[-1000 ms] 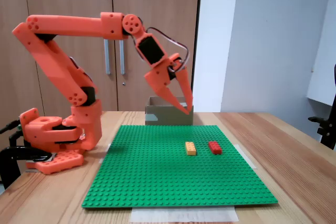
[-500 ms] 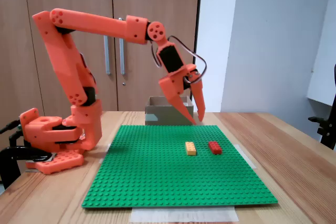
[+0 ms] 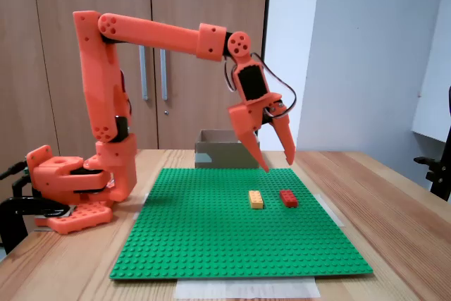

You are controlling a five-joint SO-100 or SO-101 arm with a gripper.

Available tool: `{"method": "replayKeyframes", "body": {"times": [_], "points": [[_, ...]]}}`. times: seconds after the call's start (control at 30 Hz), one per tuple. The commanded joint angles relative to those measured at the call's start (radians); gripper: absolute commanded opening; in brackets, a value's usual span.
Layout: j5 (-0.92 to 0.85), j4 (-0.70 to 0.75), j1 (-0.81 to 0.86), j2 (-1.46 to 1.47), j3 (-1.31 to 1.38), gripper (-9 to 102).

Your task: Pick the red lego block and put it in the box.

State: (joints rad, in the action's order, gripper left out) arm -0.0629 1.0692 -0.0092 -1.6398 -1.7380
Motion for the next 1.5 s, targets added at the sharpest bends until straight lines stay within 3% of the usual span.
{"method": "replayKeyframes", "body": {"times": [0.0, 0.8, 1.27, 1.47], "points": [[-0.014, 0.032, 0.0, 0.044, 0.107, 19], [-0.051, 0.011, 0.011, 0.377, 0.302, 18], [-0.051, 0.009, -0.006, 0.426, 0.313, 20], [-0.048, 0.006, -0.008, 0.434, 0.311, 27]]}}
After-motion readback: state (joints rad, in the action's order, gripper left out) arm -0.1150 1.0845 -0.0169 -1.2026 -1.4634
